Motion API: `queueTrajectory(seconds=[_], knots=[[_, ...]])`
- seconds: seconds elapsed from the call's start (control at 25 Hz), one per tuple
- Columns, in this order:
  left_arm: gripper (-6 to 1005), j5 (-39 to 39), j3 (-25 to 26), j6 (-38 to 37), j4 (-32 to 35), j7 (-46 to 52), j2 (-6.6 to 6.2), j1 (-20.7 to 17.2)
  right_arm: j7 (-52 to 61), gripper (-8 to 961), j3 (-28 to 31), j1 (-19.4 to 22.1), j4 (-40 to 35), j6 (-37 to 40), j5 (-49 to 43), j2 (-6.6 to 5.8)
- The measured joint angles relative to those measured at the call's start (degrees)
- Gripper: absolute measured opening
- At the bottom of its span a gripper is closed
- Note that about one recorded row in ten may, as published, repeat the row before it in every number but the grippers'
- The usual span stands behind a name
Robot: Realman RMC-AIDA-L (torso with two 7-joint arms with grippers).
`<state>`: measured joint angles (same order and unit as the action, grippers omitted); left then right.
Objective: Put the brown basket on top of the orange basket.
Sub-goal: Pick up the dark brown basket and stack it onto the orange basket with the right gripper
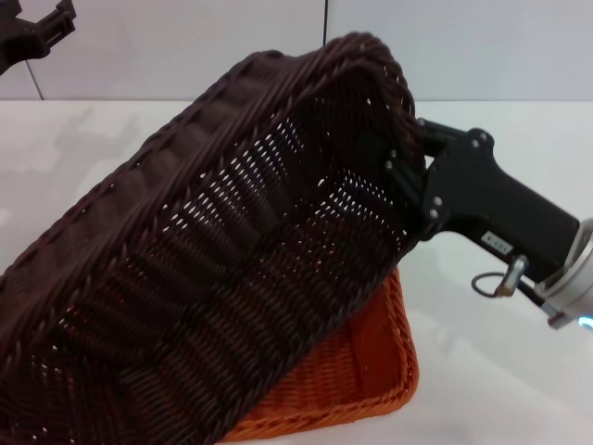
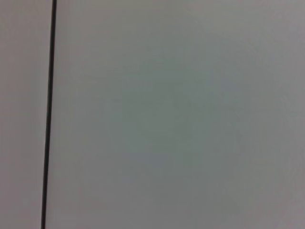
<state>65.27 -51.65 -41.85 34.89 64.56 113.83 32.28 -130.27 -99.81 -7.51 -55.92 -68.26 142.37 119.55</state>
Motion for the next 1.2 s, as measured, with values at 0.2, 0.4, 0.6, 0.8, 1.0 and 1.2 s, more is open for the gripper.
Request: queueTrajectory(seconds=[0.2, 0.4, 0.6, 0.8, 1.0, 1.2], knots=[[797, 0.01, -0.47, 0.22, 0.0, -0.27, -0.08, 0.26, -4.46, 146, -3.95, 2.39, 1.07, -0.08, 5.44, 0.05], [797, 2.19, -0.32, 0.84, 0.0, -0.18, -0.06, 0.9, -6.07, 146, -5.58, 5.02, 1.48, -0.31, 7.88, 0.15], [797, 2.67, -0.41, 1.8, 0.01, -0.32, 0.08, 1.43, -6.52, 146, -6.49, 5.83, 3.95, -2.63, 10.46, 0.17], [797, 3.17, -0.47, 2.1, 0.08, -0.36, -0.03, 1.85, -9.45, 146, -8.83, 7.22, 5.93, -3.7, 13.88, 0.17], [797, 4.26, -0.46, 2.18, 0.1, -0.27, -0.03, 2.4, -12.99, 145, -13.04, 7.04, 9.88, -5.19, 19.49, 0.24], [797, 5.36, -0.45, 2.56, 0.1, -0.17, 0.25, 2.92, -14.92, 145, -14.7, 7.56, 12.43, -6.29, 21.29, 0.32]])
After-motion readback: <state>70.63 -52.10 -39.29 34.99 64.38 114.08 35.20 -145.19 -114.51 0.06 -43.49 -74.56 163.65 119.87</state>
